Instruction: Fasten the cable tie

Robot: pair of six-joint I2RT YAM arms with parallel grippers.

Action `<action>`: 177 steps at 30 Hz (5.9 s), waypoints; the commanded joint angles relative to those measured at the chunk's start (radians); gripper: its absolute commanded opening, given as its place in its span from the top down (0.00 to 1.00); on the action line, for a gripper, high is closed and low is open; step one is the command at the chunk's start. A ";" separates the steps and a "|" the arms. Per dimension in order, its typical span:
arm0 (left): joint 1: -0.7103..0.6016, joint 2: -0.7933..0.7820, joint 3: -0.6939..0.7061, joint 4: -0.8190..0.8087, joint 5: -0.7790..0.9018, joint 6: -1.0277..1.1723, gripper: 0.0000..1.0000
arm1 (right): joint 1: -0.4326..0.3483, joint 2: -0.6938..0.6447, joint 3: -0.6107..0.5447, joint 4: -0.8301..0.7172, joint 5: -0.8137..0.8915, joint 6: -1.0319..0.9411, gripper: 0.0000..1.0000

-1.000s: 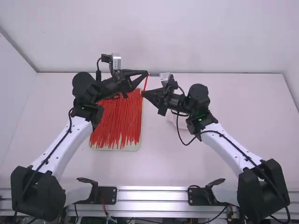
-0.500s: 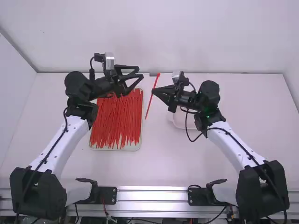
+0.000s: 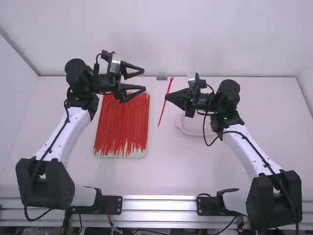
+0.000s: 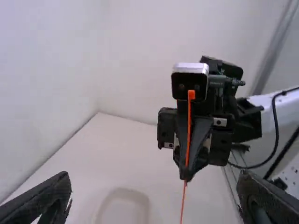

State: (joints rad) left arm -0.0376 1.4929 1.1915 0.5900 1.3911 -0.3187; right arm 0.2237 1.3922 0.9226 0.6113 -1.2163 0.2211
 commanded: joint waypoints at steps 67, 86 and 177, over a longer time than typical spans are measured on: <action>-0.164 0.068 0.021 0.142 0.007 -0.094 0.98 | 0.072 0.007 0.028 -0.351 0.069 -0.454 0.58; -0.119 0.068 0.342 0.041 0.031 -0.339 0.98 | 0.073 0.007 0.028 -0.357 0.049 -0.458 0.57; -0.142 0.068 0.386 -0.313 -0.492 -0.138 0.01 | 0.500 0.007 0.260 -0.751 2.413 -0.105 1.00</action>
State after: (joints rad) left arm -0.1669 1.5631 1.5642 0.2588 0.8955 -0.3931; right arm 0.6952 1.3922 1.1973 -0.1410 1.0615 0.0811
